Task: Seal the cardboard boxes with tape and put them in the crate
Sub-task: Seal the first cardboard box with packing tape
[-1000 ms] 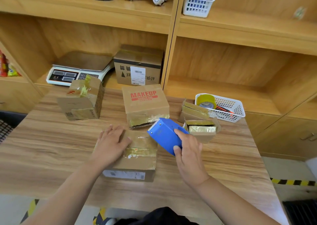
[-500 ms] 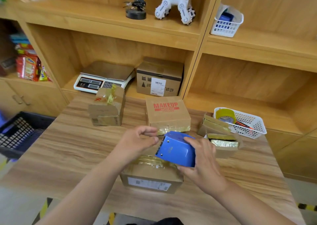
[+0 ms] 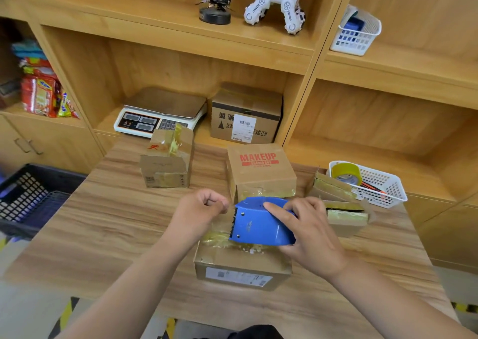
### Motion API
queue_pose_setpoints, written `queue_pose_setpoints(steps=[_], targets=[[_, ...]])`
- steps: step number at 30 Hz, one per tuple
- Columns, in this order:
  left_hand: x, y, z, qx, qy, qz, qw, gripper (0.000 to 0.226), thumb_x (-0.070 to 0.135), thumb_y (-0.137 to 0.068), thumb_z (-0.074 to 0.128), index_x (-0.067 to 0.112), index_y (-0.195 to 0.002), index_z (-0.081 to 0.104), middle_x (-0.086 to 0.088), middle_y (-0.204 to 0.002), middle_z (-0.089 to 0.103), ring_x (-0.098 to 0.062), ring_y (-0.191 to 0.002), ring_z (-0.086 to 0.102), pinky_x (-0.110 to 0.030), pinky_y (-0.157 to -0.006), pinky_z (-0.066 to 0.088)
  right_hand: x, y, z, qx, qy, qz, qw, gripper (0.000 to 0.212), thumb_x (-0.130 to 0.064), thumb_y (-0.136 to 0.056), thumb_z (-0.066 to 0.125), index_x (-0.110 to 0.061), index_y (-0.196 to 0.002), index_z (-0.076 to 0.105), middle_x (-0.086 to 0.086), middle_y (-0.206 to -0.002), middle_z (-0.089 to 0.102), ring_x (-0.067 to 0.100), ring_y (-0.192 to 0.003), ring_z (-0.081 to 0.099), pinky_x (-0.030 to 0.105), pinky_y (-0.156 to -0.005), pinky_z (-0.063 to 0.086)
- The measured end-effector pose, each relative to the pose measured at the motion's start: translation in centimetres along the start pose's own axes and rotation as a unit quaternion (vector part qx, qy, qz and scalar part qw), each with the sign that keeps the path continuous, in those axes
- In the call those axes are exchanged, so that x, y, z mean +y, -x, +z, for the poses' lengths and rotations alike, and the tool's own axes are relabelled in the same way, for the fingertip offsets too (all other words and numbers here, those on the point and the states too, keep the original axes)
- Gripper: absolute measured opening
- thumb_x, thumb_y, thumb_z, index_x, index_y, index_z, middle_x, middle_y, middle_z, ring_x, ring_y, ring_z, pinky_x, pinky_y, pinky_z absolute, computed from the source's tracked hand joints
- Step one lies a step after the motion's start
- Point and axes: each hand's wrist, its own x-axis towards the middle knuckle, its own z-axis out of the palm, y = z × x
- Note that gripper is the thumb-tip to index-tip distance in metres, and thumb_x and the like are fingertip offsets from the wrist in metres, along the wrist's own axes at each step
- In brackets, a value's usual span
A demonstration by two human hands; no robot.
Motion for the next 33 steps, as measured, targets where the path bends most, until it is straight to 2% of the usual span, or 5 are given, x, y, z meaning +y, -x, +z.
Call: queue_pose_setpoints(steps=[4,12,19,25,33], targets=[[-0.9,0.0,-0.7,0.0,0.001,-0.02,1.0,0.021,0.009,-0.086,0.065,0.018,-0.067,0.068,0.008,-0.061,0.068,-0.006,-0.059,0.057,-0.021,-0.061,0.045,-0.1,-0.6,-0.4,-0.054,0.001,-0.014,0.998,0.075,-0.033,-0.067,0.079,-0.029,-0.133,0.042,0.001,-0.083,0.054,0.012,-0.084,0.038,0.028,-0.086,0.025],[-2.4,-0.1,-3.5,0.005,0.048,-0.059,0.997,0.016,0.007,-0.083,0.067,0.015,-0.07,0.07,0.004,-0.065,0.071,0.002,-0.059,0.061,-0.021,-0.068,0.042,-0.3,-1.3,-1.1,-0.121,-0.054,0.042,0.99,0.072,-0.037,-0.069,0.077,-0.033,-0.135,0.048,-0.005,-0.086,0.055,0.008,-0.081,0.028,0.022,-0.081,0.03],[-5.2,-0.6,-6.5,0.002,0.048,-0.14,0.989,0.01,0.006,-0.083,0.068,0.008,-0.074,0.07,0.001,-0.06,0.068,-0.005,-0.054,0.057,-0.022,-0.063,0.043,1.0,-1.5,-1.4,-0.258,-0.057,0.072,0.962,0.081,-0.055,-0.073,0.065,-0.062,-0.136,0.015,-0.015,-0.111,0.05,0.001,-0.087,0.023,0.002,-0.084,0.018],[-6.8,-1.7,-6.0,0.014,0.054,-0.194,0.979,0.012,0.009,-0.086,0.067,0.012,-0.075,0.068,0.004,-0.057,0.066,-0.009,-0.06,0.054,-0.022,-0.061,0.04,0.1,-3.0,-0.2,-0.318,-0.055,0.059,0.944,0.082,-0.084,-0.058,0.046,-0.08,-0.12,-0.008,-0.031,-0.101,0.039,0.009,-0.09,0.027,0.014,-0.078,0.027],[-8.3,-2.4,-6.0,0.018,0.069,-0.208,0.976,0.011,0.007,-0.087,0.065,0.011,-0.077,0.067,0.004,-0.053,0.062,0.001,-0.043,0.049,-0.014,-0.049,0.037,-0.6,-4.3,0.8,-0.32,-0.027,0.039,0.946,0.075,-0.083,-0.066,0.044,-0.081,-0.115,-0.013,-0.023,-0.093,0.039,0.01,-0.088,0.031,0.009,-0.07,0.02]])
